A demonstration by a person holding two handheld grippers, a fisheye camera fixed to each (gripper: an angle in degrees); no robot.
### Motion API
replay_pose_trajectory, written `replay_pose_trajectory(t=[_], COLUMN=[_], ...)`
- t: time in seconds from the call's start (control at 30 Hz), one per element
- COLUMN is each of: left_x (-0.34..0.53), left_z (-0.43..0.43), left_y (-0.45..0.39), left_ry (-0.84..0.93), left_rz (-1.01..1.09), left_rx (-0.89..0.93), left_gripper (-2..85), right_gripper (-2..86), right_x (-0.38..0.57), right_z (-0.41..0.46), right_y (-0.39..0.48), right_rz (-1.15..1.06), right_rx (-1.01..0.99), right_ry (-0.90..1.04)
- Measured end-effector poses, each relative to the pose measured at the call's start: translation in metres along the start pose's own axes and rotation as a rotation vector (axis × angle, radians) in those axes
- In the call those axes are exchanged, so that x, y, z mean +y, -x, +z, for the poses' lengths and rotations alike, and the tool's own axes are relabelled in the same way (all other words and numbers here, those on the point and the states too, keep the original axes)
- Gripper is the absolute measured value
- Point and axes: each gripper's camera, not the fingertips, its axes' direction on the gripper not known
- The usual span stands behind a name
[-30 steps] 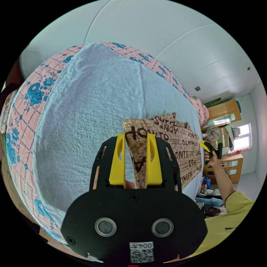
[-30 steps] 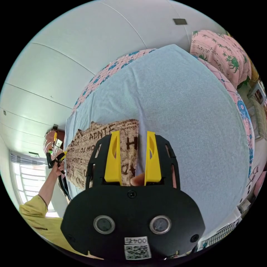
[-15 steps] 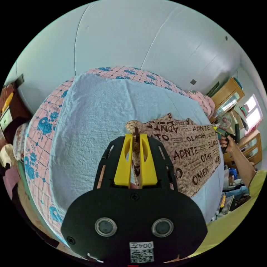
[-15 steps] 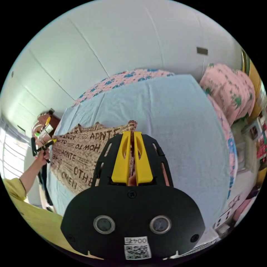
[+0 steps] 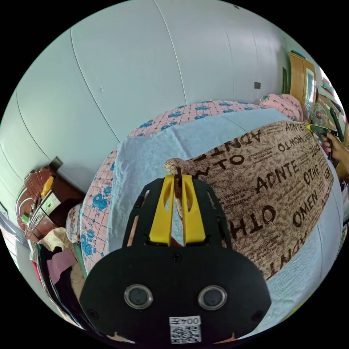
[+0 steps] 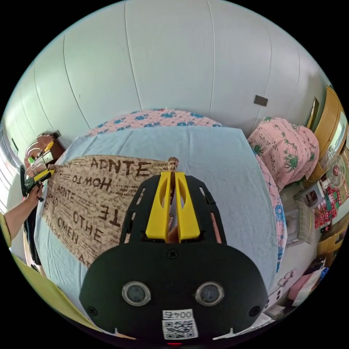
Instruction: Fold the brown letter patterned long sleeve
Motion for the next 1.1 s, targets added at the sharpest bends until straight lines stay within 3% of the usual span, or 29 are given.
replay_pose_trajectory(t=[0.2, 0.37, 0.47, 0.57, 0.67, 0.8, 0.87, 0.93, 1.0, 1.1], left_x=[0.004, 0.012, 0.022, 0.037, 0.063, 0.104, 0.115, 0.109, 0.109, 0.136], left_z=[0.037, 0.015, -0.019, -0.055, -0.066, -0.034, -0.025, -0.033, -0.067, -0.082], left_y=[-0.011, 0.013, 0.022, -0.006, -0.061, -0.089, -0.078, -0.068, -0.057, -0.047], left_ry=[0.147, 0.115, 0.070, -0.001, 0.037, 0.185, 0.160, 0.170, 0.051, 0.098], left_rz=[-0.010, -0.126, -0.184, -0.162, -0.057, -0.047, -0.100, -0.125, -0.072, 0.041], left_rx=[-0.002, 0.023, 0.011, 0.163, 0.259, 0.235, 0.305, 0.344, 0.401, 0.431], left_gripper=[10.8, 14.5, 12.4, 9.5, 7.7, 6.1, 5.9, 6.4, 7.6, 9.4], right_gripper=[6.0, 8.3, 7.7, 7.9, 8.7, 9.9, 9.7, 9.9, 10.4, 11.2], right_x=[0.009, 0.013, 0.022, 0.045, 0.077, 0.116, 0.130, 0.134, 0.134, 0.157], right_z=[0.061, 0.034, -0.002, -0.032, -0.044, -0.030, -0.014, -0.021, -0.061, -0.105], right_y=[0.025, 0.032, 0.052, 0.090, 0.135, 0.170, 0.165, 0.150, 0.134, 0.109], right_rz=[0.032, 0.105, 0.084, 0.034, -0.024, -0.063, -0.037, 0.046, 0.058, 0.015], right_rx=[0.148, 0.199, 0.111, -0.067, -0.212, -0.217, -0.161, -0.232, -0.230, -0.183], right_ry=[0.233, 0.177, 0.141, 0.137, 0.179, 0.301, 0.382, 0.356, 0.254, 0.154])
